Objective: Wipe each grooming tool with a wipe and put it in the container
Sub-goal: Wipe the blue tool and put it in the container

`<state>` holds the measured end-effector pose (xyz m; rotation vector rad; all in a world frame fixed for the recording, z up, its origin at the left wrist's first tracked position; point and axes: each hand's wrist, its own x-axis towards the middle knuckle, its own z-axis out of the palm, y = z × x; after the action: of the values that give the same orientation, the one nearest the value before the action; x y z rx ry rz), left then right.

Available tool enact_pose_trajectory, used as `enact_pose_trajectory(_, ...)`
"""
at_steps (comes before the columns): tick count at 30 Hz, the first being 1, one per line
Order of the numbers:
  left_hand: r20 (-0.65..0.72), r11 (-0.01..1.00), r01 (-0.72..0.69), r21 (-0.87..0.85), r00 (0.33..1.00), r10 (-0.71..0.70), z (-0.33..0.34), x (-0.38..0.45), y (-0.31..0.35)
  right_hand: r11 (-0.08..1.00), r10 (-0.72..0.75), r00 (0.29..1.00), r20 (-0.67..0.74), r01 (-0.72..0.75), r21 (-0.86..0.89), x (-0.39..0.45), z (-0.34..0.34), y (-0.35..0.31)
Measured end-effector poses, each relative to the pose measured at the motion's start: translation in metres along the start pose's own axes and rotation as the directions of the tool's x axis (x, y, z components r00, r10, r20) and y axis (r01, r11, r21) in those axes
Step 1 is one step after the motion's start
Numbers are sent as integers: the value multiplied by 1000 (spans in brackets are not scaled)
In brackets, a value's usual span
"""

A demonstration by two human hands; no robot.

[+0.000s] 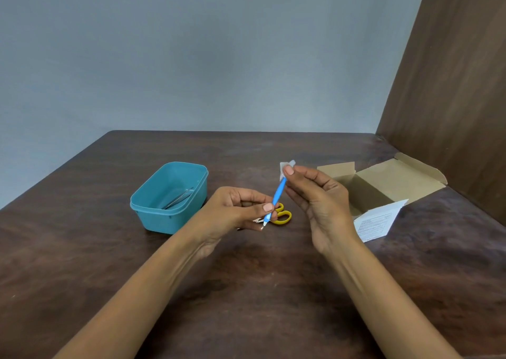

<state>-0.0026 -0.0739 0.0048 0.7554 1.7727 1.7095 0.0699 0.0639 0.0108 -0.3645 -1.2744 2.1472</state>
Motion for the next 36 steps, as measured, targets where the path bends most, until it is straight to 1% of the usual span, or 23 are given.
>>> enact_pose_trajectory(5,-37,1000,-23,5,999,23,-2,0,2,995,0,1000,10,1,-101,-3,1,9)
enact_pose_trajectory(8,-25,1000,-12,13,1000,12,-4,0,3,998,25,1000,-1,-25,-64,-3,2,7)
enact_pose_trajectory(12,25,999,30,32,999,-31,-6,-1,6,1000,-12,999,-30,13,8,-1,1,2)
enact_pose_trajectory(15,19,998,38,49,999,-39,-7,-2,7,999,-23,999,-39,24,26,0,2,0)
enact_pose_trajectory(19,4,999,40,33,999,-40,-9,-1,7,996,-1,1000,-3,1,-84,-4,4,7)
enact_pose_trajectory(21,1,999,41,18,999,-41,-9,-1,7,996,13,1000,19,-11,-92,-6,5,11)
enact_pose_trajectory(24,10,999,53,2,999,-53,-9,-1,8,997,7,1000,-14,-8,-75,-4,5,6)
enact_pose_trajectory(27,49,998,68,4,996,-68,-11,-3,11,999,-33,999,-34,34,20,0,3,-3)
enact_pose_trajectory(30,69,997,79,18,994,-80,-13,-3,13,997,-58,998,-32,59,46,0,3,-7)
enact_pose_trajectory(33,55,997,76,21,996,-77,-16,-4,14,997,-62,998,-32,63,39,-1,2,-6)
enact_pose_trajectory(36,20,999,37,39,999,-38,-14,-5,14,996,-74,996,-41,75,39,-2,2,-4)
